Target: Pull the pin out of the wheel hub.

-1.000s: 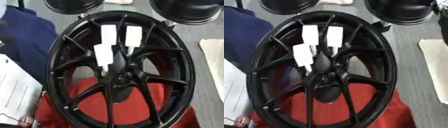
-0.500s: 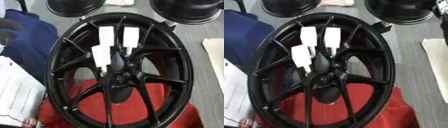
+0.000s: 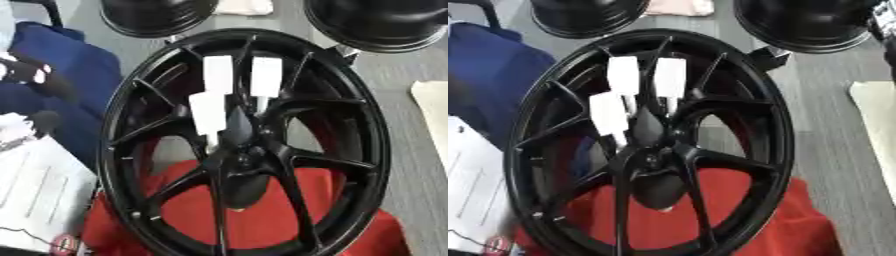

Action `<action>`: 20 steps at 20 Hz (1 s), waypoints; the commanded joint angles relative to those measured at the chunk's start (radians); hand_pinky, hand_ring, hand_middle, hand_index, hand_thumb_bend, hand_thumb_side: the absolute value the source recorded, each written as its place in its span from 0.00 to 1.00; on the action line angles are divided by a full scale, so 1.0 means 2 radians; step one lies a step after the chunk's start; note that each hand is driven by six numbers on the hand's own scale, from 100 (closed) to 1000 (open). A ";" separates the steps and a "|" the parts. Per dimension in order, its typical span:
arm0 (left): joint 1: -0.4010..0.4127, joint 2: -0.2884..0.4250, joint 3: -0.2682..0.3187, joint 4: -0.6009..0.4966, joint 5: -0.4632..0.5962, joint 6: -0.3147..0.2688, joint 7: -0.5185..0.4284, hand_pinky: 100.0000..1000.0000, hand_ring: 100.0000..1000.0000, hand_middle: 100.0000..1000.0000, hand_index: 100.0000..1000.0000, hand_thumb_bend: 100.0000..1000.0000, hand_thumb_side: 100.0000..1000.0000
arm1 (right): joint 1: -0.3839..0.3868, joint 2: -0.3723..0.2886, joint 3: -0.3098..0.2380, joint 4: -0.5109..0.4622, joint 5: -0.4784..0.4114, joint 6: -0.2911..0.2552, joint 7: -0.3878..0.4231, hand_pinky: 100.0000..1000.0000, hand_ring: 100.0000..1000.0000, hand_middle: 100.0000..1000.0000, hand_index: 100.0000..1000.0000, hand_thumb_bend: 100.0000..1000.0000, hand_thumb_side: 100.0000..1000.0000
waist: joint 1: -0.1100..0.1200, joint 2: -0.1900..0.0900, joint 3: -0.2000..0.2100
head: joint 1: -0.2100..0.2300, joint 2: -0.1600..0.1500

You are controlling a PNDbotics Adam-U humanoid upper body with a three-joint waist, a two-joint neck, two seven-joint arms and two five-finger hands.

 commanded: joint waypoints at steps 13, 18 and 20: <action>-0.166 -0.035 -0.083 0.006 -0.016 0.062 -0.064 0.80 0.79 0.71 0.78 0.10 0.67 | -0.001 -0.022 0.000 -0.002 0.001 -0.002 0.006 0.78 0.61 0.58 0.68 0.00 0.55 | 0.004 -0.019 -0.012 | 0.013 0.001; -0.211 -0.067 -0.125 0.040 -0.015 0.079 -0.064 0.80 0.79 0.71 0.77 0.11 0.66 | -0.002 -0.021 0.001 -0.002 0.000 -0.001 0.007 0.78 0.61 0.58 0.68 0.00 0.55 | 0.004 -0.018 -0.014 | 0.020 0.001; -0.225 -0.081 -0.132 0.058 -0.022 0.086 -0.064 0.80 0.79 0.71 0.77 0.10 0.67 | -0.002 -0.020 0.002 -0.001 0.000 -0.001 0.008 0.78 0.61 0.58 0.68 0.00 0.55 | 0.004 -0.017 -0.014 | 0.023 0.001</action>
